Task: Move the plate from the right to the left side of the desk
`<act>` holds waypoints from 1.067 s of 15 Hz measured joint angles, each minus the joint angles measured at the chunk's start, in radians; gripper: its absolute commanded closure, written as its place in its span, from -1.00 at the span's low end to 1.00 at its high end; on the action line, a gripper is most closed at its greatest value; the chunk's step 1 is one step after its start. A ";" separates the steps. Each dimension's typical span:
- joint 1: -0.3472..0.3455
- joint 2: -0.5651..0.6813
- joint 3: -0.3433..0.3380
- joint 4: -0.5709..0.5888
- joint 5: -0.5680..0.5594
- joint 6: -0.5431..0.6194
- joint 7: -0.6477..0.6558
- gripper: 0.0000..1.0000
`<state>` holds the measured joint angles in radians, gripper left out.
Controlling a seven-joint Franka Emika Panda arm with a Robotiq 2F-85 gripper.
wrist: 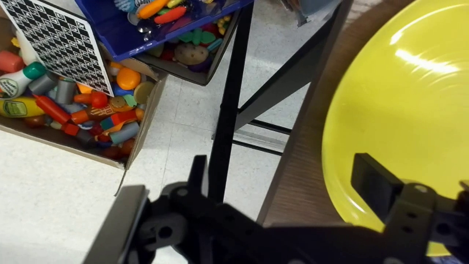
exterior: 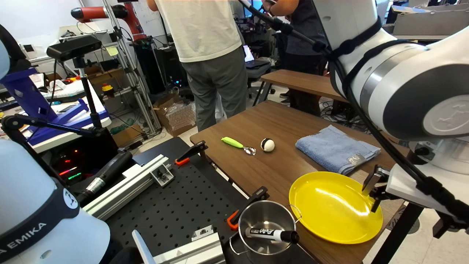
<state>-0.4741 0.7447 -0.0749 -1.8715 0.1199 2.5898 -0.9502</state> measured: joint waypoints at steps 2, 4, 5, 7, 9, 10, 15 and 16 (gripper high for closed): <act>-0.004 0.000 0.016 -0.010 0.000 0.000 -0.023 -1.00; -0.008 0.000 0.031 -0.019 0.000 0.000 -0.039 -0.50; -0.009 0.000 0.036 -0.022 0.000 0.000 -0.044 -0.45; -0.012 0.000 0.045 -0.025 0.000 0.000 -0.054 -0.12; -0.013 0.000 0.050 -0.026 0.000 0.000 -0.063 0.20; -0.015 0.000 0.052 -0.026 0.000 0.000 -0.067 0.33; -0.016 0.000 0.053 -0.026 0.000 -0.001 -0.081 1.00; -0.016 0.000 0.053 -0.026 0.000 -0.001 -0.082 1.00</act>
<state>-0.4901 0.7446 -0.0222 -1.8971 0.1200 2.5886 -1.0324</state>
